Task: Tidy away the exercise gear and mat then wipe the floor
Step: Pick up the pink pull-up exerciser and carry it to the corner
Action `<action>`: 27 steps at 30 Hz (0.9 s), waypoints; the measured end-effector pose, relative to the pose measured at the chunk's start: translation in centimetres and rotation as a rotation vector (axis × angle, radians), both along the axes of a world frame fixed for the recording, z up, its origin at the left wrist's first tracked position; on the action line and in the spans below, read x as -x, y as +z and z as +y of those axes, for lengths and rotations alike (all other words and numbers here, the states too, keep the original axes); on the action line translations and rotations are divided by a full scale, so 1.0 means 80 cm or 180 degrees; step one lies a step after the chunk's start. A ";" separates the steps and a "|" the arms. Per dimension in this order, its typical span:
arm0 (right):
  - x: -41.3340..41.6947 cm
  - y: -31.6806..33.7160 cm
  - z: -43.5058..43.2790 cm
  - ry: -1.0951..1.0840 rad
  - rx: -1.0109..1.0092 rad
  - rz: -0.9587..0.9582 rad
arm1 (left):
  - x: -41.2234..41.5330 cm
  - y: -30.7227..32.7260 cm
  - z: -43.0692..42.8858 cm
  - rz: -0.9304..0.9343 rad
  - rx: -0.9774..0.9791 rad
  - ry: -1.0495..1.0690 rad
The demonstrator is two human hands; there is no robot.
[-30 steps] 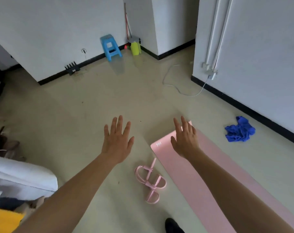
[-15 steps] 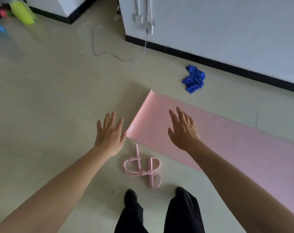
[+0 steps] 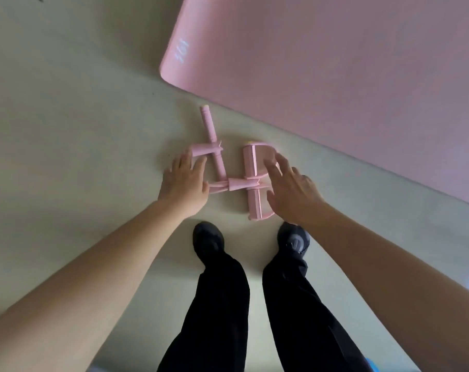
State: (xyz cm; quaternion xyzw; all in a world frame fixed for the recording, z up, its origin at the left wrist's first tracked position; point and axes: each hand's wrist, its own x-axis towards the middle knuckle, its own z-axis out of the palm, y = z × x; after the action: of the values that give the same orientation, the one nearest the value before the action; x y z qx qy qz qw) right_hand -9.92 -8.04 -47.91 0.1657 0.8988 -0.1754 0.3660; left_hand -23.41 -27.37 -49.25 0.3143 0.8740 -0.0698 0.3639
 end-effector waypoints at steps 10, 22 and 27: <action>-0.040 -0.273 -0.042 -0.0037 0.0069 -0.0130 | -0.020 -0.274 0.008 0.0101 -0.0286 0.0941; -0.055 -0.313 -0.051 0.0181 -0.0094 0.0186 | 0.001 -0.325 -0.003 0.0940 -0.0439 0.0855; -0.058 -0.277 -0.056 -0.0037 -0.0128 0.0120 | -0.013 -0.275 -0.016 0.1096 -0.0237 0.0631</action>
State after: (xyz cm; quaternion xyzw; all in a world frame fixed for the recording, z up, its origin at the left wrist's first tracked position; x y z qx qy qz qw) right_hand -5.26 -12.52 -70.11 0.1748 0.9079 -0.1625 0.3445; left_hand -22.39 -28.65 -71.24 0.2234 0.9520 -0.0539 0.2022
